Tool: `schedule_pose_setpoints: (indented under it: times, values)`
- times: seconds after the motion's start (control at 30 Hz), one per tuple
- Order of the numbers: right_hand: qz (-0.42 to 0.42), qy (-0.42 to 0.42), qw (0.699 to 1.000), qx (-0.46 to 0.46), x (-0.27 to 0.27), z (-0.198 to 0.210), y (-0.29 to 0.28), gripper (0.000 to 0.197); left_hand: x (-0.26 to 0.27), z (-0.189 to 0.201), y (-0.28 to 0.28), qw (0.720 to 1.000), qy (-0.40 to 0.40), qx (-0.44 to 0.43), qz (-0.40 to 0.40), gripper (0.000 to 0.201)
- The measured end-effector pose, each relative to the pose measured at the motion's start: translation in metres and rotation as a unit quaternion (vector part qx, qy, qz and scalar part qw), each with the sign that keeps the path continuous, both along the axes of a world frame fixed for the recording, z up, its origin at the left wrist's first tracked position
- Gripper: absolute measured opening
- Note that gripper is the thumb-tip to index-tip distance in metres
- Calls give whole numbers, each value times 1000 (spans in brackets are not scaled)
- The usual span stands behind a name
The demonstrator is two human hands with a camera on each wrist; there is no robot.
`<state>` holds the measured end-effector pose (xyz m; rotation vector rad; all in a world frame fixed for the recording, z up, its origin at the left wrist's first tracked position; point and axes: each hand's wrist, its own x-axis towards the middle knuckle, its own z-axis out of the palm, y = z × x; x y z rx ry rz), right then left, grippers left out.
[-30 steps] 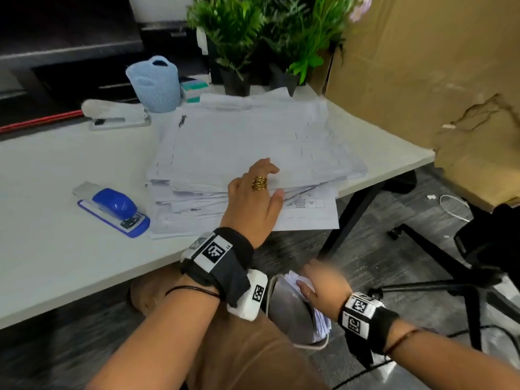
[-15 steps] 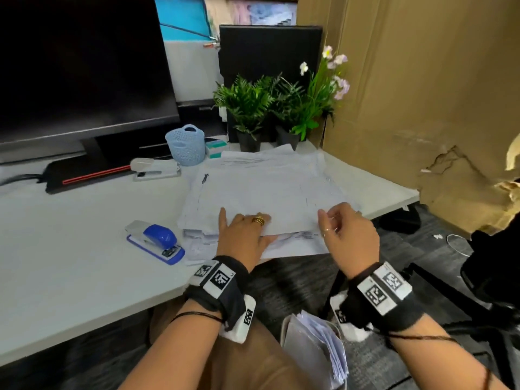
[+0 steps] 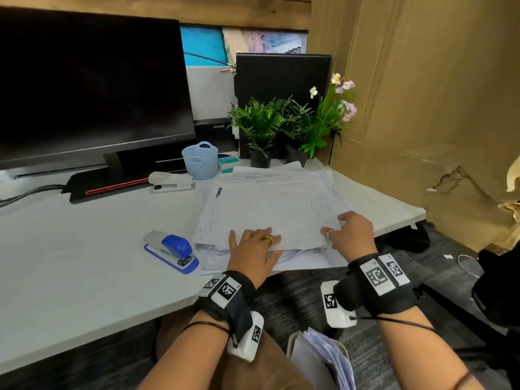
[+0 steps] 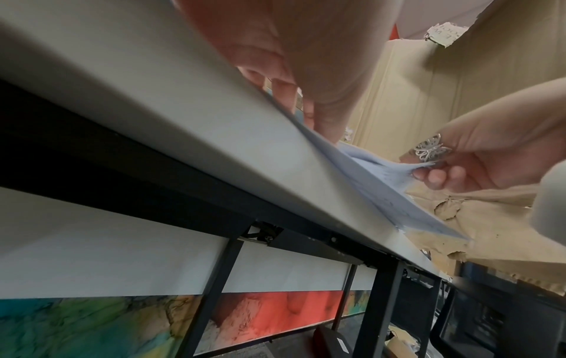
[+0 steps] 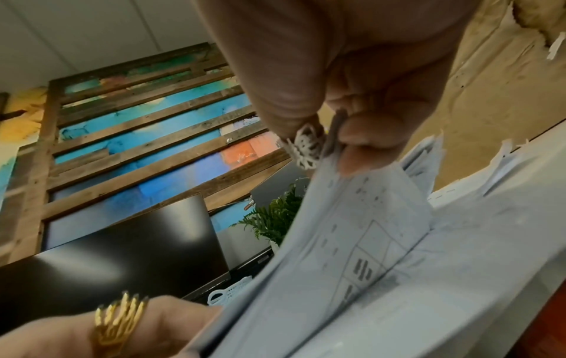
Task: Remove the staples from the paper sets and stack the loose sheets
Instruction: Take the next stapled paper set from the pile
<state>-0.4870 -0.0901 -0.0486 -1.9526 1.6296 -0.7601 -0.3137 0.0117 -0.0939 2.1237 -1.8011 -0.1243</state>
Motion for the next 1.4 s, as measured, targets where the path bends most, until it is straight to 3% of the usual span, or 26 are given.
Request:
schedule_pose_setpoints:
  times: [0.2,0.27,0.5,0.63,0.83,0.97,1.07,1.17,1.27,1.4]
  values:
    - [23,-10,1000,3,4,5,2,26,1,0,4,999,27,-23,-5,38]
    - [31,-13,999,-6,4,5,4,30,2,1,4,999,25,-22,-8,39]
    - [30,-135,979,-153,8,7,16,26,9,15,13,997,55,-42,-26,42]
    - [14,-272,942,-197,17,30,26,26,24,37,23,987,70,-147,-4,39]
    - [76,-471,856,-202,42,62,57,20,49,96,57,949,71,-306,37,41]
    - [121,-550,807,-177,68,68,74,19,62,127,93,936,38,-337,96,50]
    - [205,-533,813,-115,92,61,83,21,74,135,123,920,-9,-355,166,61]
    - [294,-488,820,-52,112,46,94,20,90,130,151,908,-43,-341,240,85]
    - [352,-446,823,-4,132,31,106,23,104,116,181,913,-27,-266,309,110]
    - [348,-386,854,-36,150,17,110,25,108,95,217,925,-64,-160,340,122]
